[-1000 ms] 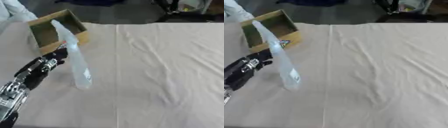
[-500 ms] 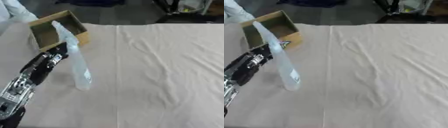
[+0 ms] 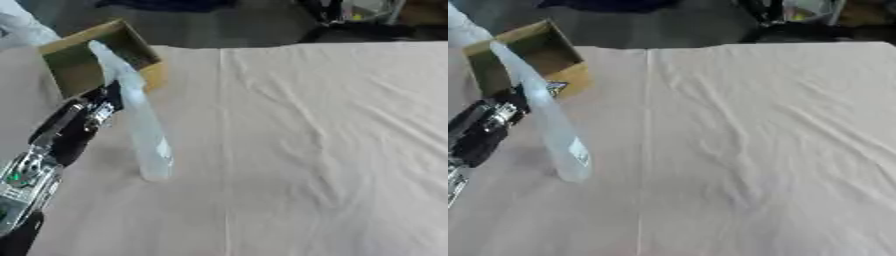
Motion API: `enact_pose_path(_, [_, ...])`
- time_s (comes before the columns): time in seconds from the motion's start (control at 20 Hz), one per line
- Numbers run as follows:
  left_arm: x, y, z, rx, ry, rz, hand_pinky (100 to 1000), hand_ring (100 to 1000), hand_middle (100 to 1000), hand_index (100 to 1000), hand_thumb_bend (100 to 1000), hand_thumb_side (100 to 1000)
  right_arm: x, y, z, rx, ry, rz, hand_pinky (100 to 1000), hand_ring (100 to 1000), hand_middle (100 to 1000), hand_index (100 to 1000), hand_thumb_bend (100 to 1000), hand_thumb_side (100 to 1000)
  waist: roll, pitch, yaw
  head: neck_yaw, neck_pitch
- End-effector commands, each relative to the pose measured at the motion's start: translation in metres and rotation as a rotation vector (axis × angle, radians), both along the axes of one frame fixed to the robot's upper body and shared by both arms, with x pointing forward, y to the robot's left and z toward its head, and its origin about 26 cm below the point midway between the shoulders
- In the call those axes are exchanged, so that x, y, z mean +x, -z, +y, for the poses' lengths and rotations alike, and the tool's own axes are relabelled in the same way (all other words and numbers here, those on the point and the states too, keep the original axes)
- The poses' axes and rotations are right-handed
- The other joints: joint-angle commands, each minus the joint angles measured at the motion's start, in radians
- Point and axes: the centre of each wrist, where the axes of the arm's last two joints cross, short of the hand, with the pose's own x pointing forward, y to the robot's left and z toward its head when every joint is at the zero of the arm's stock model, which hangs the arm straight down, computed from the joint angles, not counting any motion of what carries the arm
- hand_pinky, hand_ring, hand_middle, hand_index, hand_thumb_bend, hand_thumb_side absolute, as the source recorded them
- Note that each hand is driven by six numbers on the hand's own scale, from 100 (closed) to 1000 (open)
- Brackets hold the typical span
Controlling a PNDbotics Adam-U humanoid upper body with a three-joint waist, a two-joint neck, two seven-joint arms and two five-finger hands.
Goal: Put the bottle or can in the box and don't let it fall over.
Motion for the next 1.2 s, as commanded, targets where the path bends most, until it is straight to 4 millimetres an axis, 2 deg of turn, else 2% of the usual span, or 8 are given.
enact_pose_path(0.05, [0.003,-0.009,-0.001,0.016,0.003,-0.037,1000,1000,1000,853,100,711,-0.003,-0.011,-0.001,-0.024,-0.007,-0.037,1000,1000,960,1000,100,470,-0.001,-0.008,-0.002,-0.011,0.002])
enact_pose_path(0.55, [0.012,-0.014,-0.006,0.035,0.017,-0.056,1000,1000,1000,855,100,743,-0.003,-0.011,0.0,-0.026,-0.008,-0.039,1000,1000,960,1000,100,470,-0.001,-0.005,-0.002,-0.013,-0.002])
enact_pose_path(0.65, [0.013,-0.015,-0.007,0.045,0.021,-0.058,1000,1000,1000,859,146,777,-0.003,-0.011,0.0,-0.027,-0.008,-0.038,1000,1000,960,1000,100,470,-0.001,-0.005,-0.002,-0.012,-0.003])
enact_pose_path(0.8, [0.015,-0.013,-0.006,0.062,0.013,-0.046,1000,1000,1000,850,100,769,-0.003,-0.011,0.0,-0.027,-0.008,-0.039,1000,1000,960,1000,100,470,-0.001,-0.005,-0.002,-0.013,-0.003])
enact_pose_path(1.2, [0.011,-0.008,-0.004,0.081,0.005,0.009,1000,1000,1000,891,106,817,-0.003,-0.011,0.0,-0.027,-0.007,-0.04,1000,1000,959,1000,100,470,0.0,-0.005,-0.001,-0.013,-0.007])
